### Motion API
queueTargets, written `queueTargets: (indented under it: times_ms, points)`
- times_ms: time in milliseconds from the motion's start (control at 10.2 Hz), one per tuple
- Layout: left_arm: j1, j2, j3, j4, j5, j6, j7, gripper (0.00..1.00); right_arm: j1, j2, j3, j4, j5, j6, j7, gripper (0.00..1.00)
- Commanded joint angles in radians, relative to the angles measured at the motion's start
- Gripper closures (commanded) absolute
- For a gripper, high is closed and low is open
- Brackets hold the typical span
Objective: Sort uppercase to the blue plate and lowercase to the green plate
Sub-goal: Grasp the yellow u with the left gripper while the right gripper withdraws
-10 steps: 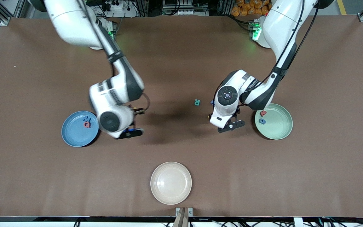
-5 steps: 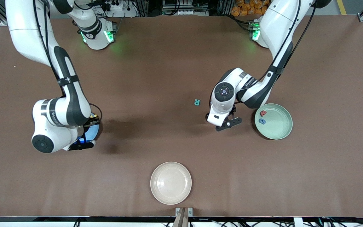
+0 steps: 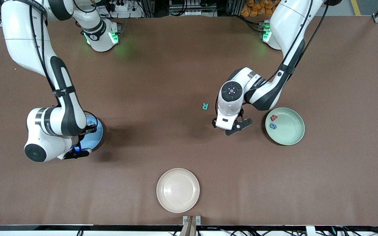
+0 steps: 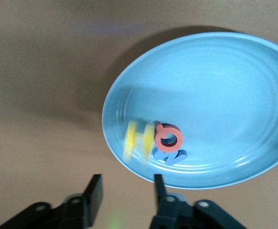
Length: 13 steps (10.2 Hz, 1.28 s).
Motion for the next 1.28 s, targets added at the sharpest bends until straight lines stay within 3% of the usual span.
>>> queueTargets:
  times_ms: [0, 295, 787, 1181]
  points:
    - [0.009, 0.005, 0.007, 0.012, -0.012, 0.001, -0.099, 0.0, -0.024, -0.009, 0.019, -0.002, -0.01, 0.001, -0.039, 0.0]
    - [-0.011, 0.016, 0.007, 0.02, 0.014, 0.009, -0.127, 0.0, 0.0, -0.014, 0.025, 0.007, 0.005, -0.007, 0.005, 0.0]
    - [-0.104, 0.03, -0.031, -0.014, 0.194, 0.096, -0.098, 0.0, 0.163, -0.027, 0.028, 0.039, 0.083, 0.001, 0.295, 0.01]
    - [-0.074, 0.039, -0.061, -0.061, 0.214, 0.139, 0.155, 0.0, 0.174, -0.037, 0.028, 0.039, 0.137, 0.003, 0.321, 0.01]
